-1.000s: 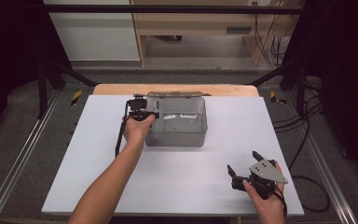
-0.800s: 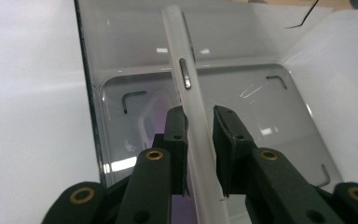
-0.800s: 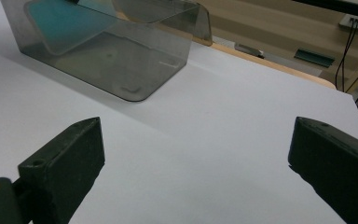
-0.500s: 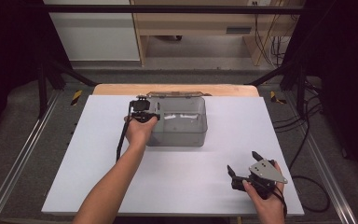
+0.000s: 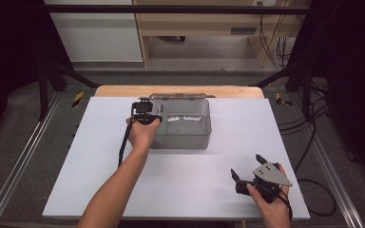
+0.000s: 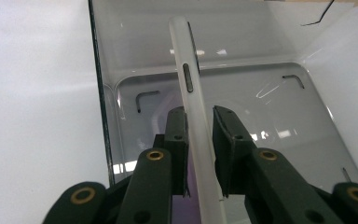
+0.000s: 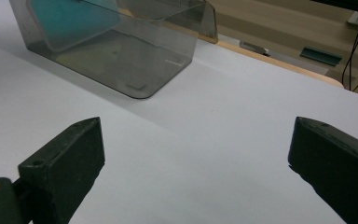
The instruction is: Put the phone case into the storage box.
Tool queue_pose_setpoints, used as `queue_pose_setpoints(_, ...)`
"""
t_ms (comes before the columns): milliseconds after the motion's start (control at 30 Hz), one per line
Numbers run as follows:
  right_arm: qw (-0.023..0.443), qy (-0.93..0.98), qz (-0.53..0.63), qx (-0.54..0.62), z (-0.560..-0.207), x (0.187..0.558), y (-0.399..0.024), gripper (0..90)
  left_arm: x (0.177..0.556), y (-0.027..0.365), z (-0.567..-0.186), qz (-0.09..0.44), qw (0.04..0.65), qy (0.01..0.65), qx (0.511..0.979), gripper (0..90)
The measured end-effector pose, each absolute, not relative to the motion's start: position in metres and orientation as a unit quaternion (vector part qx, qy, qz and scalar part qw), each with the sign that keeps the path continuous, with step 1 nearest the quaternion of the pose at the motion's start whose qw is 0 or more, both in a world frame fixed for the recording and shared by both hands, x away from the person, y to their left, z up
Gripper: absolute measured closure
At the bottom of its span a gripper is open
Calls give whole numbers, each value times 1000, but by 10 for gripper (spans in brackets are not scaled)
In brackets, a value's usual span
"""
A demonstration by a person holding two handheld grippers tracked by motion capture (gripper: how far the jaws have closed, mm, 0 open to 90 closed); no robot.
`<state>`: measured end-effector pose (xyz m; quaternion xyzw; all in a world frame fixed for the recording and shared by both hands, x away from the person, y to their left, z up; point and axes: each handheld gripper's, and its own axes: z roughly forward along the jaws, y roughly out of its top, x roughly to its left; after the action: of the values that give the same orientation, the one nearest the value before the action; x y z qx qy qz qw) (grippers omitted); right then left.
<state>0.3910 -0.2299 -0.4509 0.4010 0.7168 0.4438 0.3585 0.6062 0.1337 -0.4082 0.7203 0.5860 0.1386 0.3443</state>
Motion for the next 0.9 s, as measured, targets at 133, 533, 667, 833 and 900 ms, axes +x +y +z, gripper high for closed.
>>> queue_pose_setpoints(133, 358, 718, 444, 400, -451, 391, -230, 39, 606, 132, -408, 150, 342, 588, 717, 765)
queue_pose_setpoints(533, 351, 724, 443, 395, -452, 391, -228, 39, 606, 130, -408, 171, 340, 577, 722, 747)
queue_pose_setpoints(667, 349, 726, 442, 394, -452, 391, -228, 39, 605, 129, -407, 182, 339, 566, 729, 721)
queue_pose_setpoints(833, 348, 729, 441, 392, -453, 391, -227, 39, 605, 128, -405, 198, 339, 554, 734, 726)
queue_pose_setpoints(900, 346, 730, 441, 392, -453, 391, -227, 40, 605, 127, -404, 207, 335, 545, 740, 732)
